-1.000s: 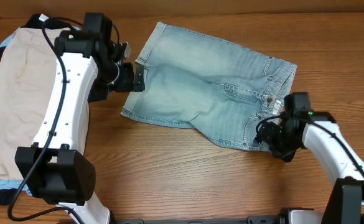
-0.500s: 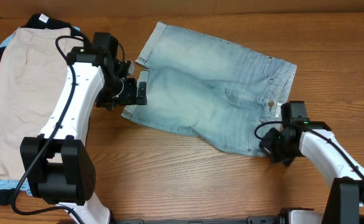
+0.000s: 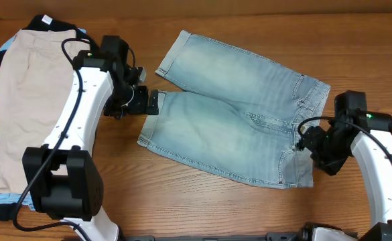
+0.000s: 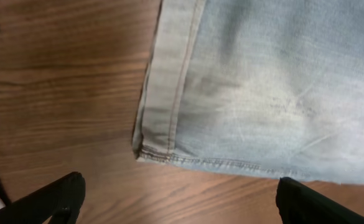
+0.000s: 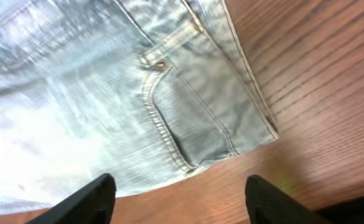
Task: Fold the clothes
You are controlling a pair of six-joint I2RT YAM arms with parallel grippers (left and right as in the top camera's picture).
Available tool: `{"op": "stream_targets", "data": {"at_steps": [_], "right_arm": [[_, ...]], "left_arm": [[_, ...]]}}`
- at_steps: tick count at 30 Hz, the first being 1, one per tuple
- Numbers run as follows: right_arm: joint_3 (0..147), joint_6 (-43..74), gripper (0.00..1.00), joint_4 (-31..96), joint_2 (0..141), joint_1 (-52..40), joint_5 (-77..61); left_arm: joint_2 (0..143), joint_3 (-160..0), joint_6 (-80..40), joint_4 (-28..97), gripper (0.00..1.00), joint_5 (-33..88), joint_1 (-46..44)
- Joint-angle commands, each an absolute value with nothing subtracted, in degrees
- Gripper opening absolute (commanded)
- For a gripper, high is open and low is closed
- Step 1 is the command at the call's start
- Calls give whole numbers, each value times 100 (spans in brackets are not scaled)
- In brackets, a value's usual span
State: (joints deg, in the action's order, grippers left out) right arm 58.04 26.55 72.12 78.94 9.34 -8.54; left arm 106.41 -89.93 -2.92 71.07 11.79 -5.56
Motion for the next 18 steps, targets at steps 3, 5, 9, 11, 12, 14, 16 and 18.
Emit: {"op": "stream_targets", "data": {"at_steps": [3, 5, 9, 11, 12, 14, 16, 18], "right_arm": [[5883, 3011, 69, 7181, 7581, 939, -897], [5883, 3214, 70, 7164, 7227, 939, -814], [5850, 3677, 72, 7290, 6259, 928, -770], [5745, 3881, 78, 7336, 5874, 928, -755], [5666, 3955, 89, 7345, 5717, 928, -757], [5470, 4058, 99, 7354, 5448, 928, -760], [5290, 4060, 100, 7373, 5330, 928, -773], [5107, 4080, 100, 7384, 5304, 928, -775]], "left_arm": [[10556, -8759, -886, 7284, 100, 1205, -617], [10333, -8628, -1212, 7214, 100, 1205, -622], [9616, -8086, -2043, 7019, 100, 987, -694], [9266, -7594, -2357, 6729, 100, 934, -742], [9098, -7262, -2615, 6519, 96, 878, -768], [8888, -6694, -3131, 6082, 91, 757, -781], [8820, -6171, -3793, 5651, 91, 666, -779], [8855, -5808, -4338, 5256, 75, 604, -779]]}}
